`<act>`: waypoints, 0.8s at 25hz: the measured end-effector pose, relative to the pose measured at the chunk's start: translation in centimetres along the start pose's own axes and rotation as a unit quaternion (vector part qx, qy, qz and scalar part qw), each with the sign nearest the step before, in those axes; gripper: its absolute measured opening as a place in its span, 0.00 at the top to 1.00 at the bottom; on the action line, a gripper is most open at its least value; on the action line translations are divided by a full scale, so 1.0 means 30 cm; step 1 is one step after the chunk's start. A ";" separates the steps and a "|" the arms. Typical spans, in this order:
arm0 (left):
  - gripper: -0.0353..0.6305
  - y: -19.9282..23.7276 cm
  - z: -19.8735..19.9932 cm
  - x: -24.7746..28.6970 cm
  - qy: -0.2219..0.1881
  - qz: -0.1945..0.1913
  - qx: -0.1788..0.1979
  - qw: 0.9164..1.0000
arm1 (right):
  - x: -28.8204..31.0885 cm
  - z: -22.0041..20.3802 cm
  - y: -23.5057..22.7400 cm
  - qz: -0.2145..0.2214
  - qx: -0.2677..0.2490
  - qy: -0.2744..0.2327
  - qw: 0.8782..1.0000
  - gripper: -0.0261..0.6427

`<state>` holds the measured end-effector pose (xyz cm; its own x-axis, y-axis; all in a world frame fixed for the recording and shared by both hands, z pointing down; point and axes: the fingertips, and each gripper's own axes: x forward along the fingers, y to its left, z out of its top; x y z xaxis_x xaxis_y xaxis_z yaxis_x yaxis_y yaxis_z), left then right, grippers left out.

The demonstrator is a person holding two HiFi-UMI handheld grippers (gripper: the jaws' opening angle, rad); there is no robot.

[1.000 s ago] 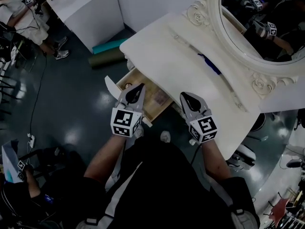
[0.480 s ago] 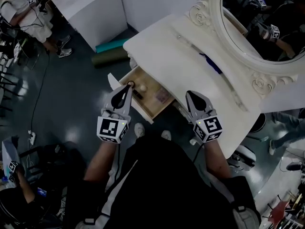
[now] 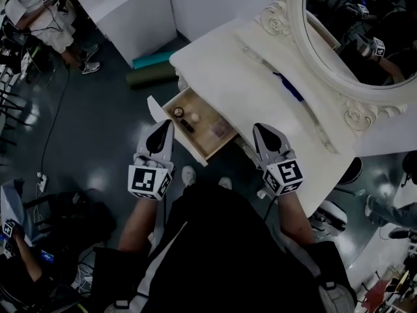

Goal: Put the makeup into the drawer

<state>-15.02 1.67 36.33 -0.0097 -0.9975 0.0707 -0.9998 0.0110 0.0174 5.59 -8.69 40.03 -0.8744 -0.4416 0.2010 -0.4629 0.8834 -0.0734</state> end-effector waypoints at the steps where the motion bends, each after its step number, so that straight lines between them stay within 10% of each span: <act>1: 0.94 -0.003 -0.002 -0.002 0.000 0.001 0.000 1.000 | 0.000 -0.003 0.003 0.002 -0.001 0.001 1.000 0.96; 20: 0.94 -0.046 -0.049 -0.001 0.014 -0.004 -0.009 1.000 | -0.007 -0.024 0.008 0.009 -0.004 0.007 1.000 0.96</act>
<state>-13.61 1.78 37.75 -0.0017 -0.9952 0.0983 -0.9994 0.0052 0.0356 5.76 -8.26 40.67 -0.8807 -0.4229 0.2136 -0.4454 0.8927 -0.0690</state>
